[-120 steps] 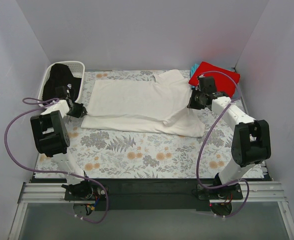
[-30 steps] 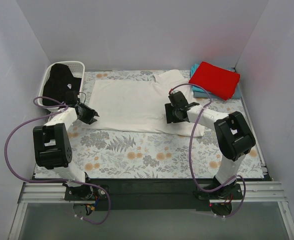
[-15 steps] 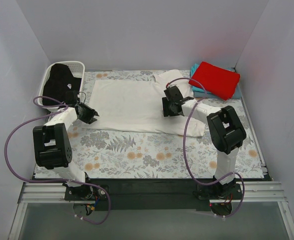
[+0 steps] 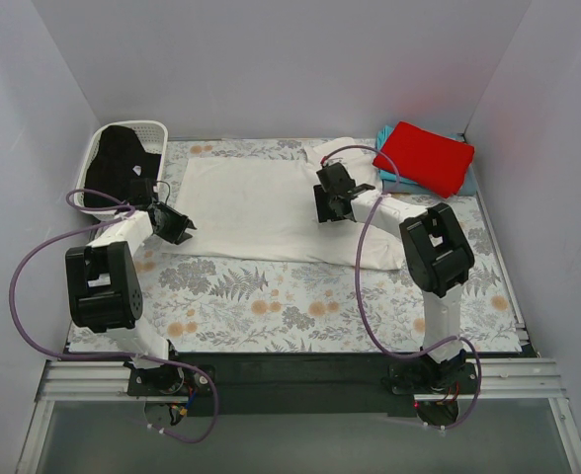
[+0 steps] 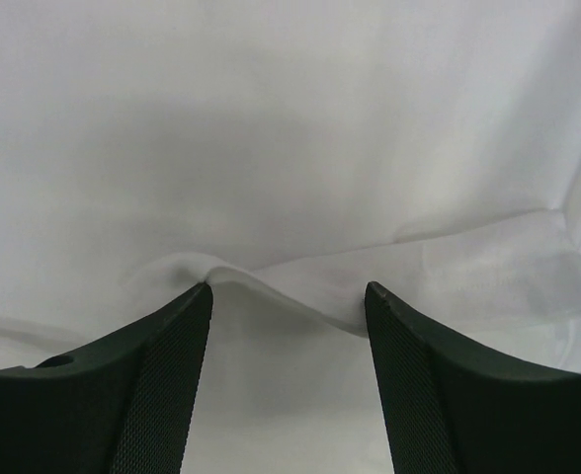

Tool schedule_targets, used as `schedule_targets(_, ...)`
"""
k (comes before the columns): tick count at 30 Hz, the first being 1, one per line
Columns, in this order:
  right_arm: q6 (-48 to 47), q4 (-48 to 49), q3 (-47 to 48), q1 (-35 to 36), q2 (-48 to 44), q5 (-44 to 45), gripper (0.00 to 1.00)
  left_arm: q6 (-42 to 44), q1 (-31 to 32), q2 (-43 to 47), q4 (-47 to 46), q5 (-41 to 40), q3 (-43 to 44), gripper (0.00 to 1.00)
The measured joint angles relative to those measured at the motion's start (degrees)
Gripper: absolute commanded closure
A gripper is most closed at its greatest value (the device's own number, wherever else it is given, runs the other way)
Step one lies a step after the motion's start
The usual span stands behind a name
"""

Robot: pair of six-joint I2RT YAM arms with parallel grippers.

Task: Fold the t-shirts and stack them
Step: Fold the tshirt

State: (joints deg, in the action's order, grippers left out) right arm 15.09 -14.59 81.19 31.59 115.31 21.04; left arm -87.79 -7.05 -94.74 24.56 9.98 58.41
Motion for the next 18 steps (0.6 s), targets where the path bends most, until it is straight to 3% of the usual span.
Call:
schedule_targets(8, -3.1, 0.3, 5.2, 0.0, 2.4, 0.1, 0.11, 0.2, 0.0, -0.6, 0.4, 0.2, 0.5, 0.73)
schedule_targets(14, -4.8, 2.2, 9.5, -0.2, 2.1, 0.2, 0.07, 0.4, -0.3, -0.6, 0.9, 0.0, 0.7, 0.71)
schedule_targets(18, -2.8, 1.0, 6.1, -0.8, -2.6, -1.1, 0.07, 0.1, -1.9, 0.1, 2.8, -2.3, 0.9, 0.71)
